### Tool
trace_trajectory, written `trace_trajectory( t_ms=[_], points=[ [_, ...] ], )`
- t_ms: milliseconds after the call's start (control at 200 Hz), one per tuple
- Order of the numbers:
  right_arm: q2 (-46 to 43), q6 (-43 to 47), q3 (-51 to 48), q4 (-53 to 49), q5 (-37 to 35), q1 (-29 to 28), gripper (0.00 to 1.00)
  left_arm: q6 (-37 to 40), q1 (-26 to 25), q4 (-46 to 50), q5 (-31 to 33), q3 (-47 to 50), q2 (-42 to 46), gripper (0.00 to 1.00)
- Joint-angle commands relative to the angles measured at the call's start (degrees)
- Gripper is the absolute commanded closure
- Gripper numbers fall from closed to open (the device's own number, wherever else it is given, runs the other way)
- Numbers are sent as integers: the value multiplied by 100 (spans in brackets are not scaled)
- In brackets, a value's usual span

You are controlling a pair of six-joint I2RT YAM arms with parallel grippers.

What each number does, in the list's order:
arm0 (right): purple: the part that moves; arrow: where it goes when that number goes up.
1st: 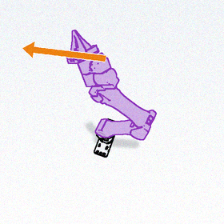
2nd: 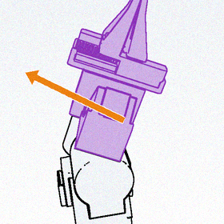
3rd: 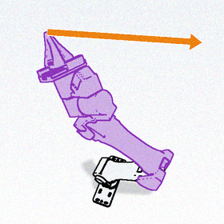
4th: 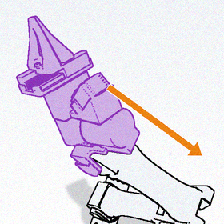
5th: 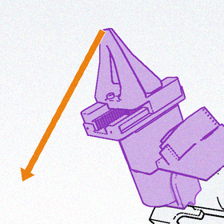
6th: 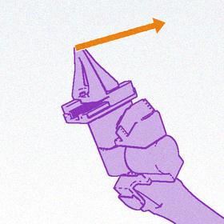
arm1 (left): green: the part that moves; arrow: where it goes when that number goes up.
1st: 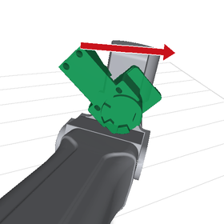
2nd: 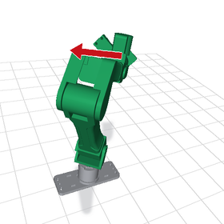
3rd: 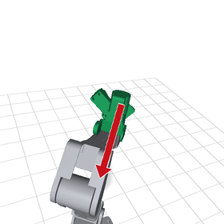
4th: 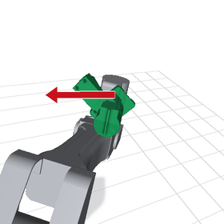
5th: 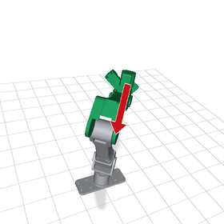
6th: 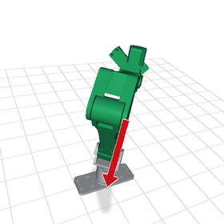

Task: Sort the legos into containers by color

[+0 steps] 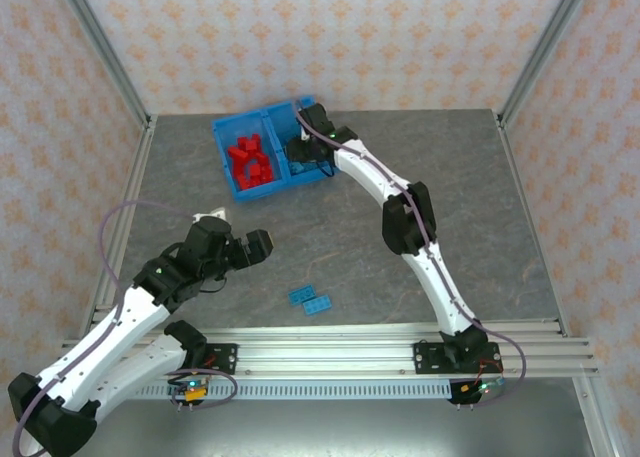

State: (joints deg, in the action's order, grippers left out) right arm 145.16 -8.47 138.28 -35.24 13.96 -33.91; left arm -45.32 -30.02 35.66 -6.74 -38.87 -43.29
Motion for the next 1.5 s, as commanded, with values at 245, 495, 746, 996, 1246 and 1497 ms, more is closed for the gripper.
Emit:
trace_trajectory(
  t_ms=[245,495,746,996,1246,1497],
  points=[
    [-3169,64,-2298,5,44,102,47,-2418,-1688,-268,1014,276,-664,0],
    [-6405,259,-5977,-16,882,104,22,-3181,-2827,-251,1488,-223,-2463,0],
    [-7931,524,-7348,-1646,1226,104,16,-3344,-2890,-787,985,-651,-3818,0],
    [-8443,498,-7441,-1873,986,104,14,-3337,-2898,-928,742,-768,-4520,0],
    [-8571,553,-7215,-2594,812,104,14,-3193,-2939,-329,429,-868,-4868,14],
    [-9163,43,-7544,-2414,764,104,14,-2809,-2996,162,106,-983,-5084,31]
  ],
)
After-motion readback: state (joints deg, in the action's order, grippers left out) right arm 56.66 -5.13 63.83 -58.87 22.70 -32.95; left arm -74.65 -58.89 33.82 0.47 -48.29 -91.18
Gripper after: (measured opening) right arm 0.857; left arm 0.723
